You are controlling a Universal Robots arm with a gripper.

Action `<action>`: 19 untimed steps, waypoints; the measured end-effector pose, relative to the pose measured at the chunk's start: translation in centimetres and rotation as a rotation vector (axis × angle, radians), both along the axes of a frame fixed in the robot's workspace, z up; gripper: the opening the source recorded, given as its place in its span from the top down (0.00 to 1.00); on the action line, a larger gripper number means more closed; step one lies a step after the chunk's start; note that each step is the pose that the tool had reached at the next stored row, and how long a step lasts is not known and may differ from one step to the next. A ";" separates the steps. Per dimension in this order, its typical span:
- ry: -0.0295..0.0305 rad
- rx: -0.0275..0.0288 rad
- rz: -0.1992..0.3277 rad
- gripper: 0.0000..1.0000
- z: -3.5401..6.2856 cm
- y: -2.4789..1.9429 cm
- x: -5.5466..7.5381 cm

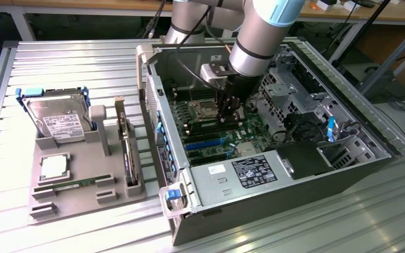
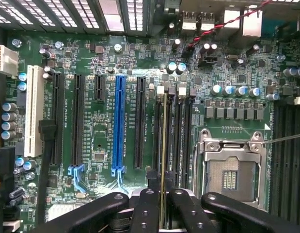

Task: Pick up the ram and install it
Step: 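Insert the ram into the slot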

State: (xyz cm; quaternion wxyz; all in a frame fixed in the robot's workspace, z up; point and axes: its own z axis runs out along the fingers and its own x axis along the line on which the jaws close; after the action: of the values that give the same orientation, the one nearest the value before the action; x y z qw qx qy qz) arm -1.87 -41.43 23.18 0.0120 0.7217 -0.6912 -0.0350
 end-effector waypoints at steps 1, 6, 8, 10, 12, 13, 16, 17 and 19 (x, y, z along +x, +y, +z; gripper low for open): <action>0.0000 0.0000 0.000 0.85 -0.16 0.00 0.0; 0.0001 -0.0002 0.000 0.85 -0.60 0.00 0.0; 0.0000 -0.0001 0.000 0.85 -0.61 0.00 0.1; -0.0001 0.0002 0.000 0.85 -0.66 -0.05 0.1; 0.0002 0.0001 0.000 0.85 -0.66 -0.15 0.1; 0.0002 0.0000 0.000 0.85 -0.66 -0.16 0.1; 0.0001 0.0001 0.000 0.85 -0.73 -0.16 0.1; 0.0001 0.0002 0.000 0.85 -0.84 -0.15 0.1; 0.0003 -0.0002 0.000 0.85 -0.98 -0.16 0.1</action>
State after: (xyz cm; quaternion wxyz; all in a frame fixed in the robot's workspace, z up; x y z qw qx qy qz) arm -1.81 -41.59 22.19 0.0122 0.7216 -0.6913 -0.0350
